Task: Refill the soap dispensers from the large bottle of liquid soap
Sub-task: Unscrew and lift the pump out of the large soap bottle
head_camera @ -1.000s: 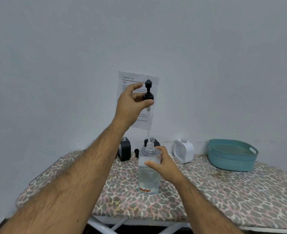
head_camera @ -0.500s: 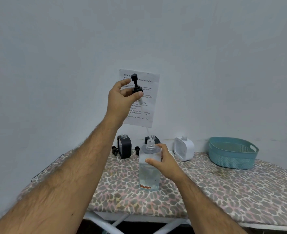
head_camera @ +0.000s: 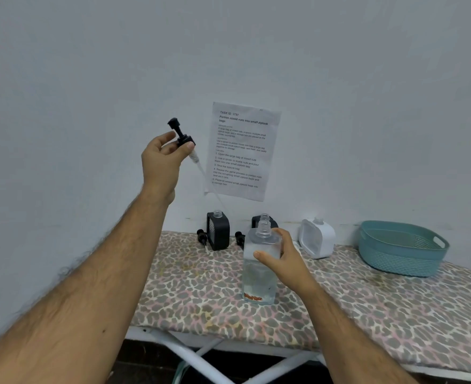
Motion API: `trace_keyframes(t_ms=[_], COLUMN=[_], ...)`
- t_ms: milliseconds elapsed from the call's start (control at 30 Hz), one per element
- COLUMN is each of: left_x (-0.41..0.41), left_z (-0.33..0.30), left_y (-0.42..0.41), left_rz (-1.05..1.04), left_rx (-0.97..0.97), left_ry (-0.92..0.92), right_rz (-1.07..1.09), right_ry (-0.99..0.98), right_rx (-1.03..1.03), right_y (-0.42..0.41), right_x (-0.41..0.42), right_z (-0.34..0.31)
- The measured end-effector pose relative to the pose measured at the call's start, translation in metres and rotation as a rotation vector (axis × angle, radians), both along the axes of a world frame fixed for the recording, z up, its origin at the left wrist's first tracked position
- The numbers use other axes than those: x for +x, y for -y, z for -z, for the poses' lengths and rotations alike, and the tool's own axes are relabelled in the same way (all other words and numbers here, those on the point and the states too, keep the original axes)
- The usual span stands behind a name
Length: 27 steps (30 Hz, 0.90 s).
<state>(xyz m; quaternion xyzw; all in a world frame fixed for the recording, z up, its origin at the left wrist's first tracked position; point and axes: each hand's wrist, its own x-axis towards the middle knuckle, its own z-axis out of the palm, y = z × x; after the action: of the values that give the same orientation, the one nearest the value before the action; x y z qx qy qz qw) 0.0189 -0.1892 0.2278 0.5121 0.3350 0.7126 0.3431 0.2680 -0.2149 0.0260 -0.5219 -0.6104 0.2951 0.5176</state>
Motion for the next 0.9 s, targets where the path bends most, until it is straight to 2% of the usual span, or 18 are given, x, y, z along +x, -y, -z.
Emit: trace_keyframes(t_ms=[233,567,900], left_x=[-0.046,-0.097,-0.106], left_z=[0.031,0.091,0.139], left_y=[-0.041,-0.096,-0.125], left_rz=[-0.179,-0.299,-0.391], left_rx=[-0.077,-0.261,-0.554], left_ry=[-0.055,-0.332,-0.989], right_rz=[0.029,0.038,0.098], right_ry=[-0.118,-0.275,-0.321], right_rx=[0.026,0.006,0.035], right_y=[-0.002,-0.001,-0.007], right_x=[-0.014,-0.024,-0.03], right_z=[0.017,0.038,0.05])
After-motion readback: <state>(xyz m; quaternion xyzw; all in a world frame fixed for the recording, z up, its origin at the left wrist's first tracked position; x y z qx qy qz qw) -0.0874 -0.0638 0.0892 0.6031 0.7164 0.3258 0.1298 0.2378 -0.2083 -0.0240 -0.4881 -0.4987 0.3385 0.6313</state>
